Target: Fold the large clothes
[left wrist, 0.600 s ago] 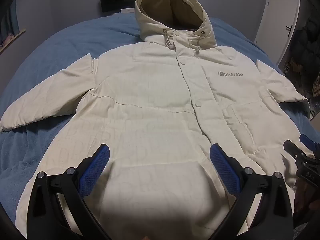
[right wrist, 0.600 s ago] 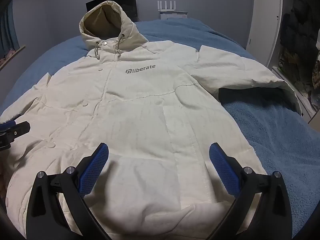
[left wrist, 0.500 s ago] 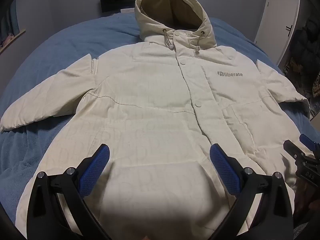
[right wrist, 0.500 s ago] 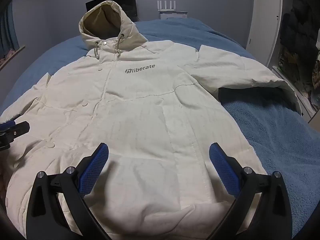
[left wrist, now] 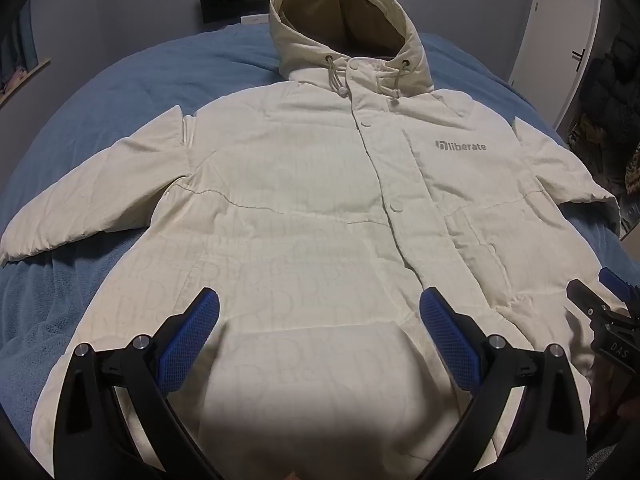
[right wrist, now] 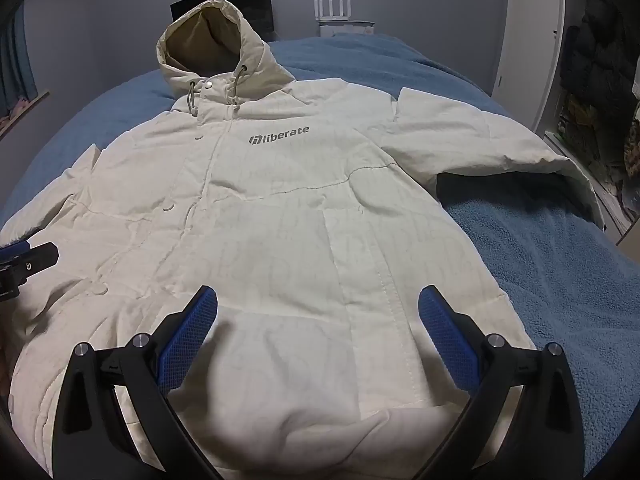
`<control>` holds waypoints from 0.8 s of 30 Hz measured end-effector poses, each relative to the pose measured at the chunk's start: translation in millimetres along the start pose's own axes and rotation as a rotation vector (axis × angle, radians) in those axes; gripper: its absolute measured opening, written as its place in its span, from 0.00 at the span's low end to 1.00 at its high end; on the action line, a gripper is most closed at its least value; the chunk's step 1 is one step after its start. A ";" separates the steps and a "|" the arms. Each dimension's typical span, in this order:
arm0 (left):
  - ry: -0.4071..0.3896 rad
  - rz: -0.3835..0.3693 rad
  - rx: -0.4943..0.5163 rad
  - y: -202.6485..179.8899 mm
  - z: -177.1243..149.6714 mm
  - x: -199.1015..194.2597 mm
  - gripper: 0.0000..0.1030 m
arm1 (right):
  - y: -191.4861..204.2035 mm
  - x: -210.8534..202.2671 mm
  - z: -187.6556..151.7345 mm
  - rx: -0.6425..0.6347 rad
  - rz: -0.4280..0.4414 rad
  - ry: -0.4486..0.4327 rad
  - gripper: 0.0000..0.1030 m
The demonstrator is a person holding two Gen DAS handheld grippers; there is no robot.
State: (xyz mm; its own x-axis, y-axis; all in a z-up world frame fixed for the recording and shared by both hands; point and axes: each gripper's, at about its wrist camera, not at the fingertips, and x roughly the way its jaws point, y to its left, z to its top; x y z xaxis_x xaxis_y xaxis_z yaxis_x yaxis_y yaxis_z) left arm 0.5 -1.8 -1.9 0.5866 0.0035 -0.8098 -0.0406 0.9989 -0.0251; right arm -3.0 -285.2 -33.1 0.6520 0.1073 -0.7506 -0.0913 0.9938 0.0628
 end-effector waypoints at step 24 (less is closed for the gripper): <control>0.006 -0.001 -0.001 0.7 -1.9 0.4 0.94 | -0.9 3.3 -2.0 -0.001 -0.001 0.013 0.94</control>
State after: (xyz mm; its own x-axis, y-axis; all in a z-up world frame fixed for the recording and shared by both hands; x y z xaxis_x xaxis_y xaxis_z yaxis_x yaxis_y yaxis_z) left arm -0.8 -1.2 -3.4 0.5821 0.0023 -0.8131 -0.0407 0.9988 -0.0263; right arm -2.3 -285.8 -36.9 0.6420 0.1056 -0.7594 -0.0912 0.9940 0.0611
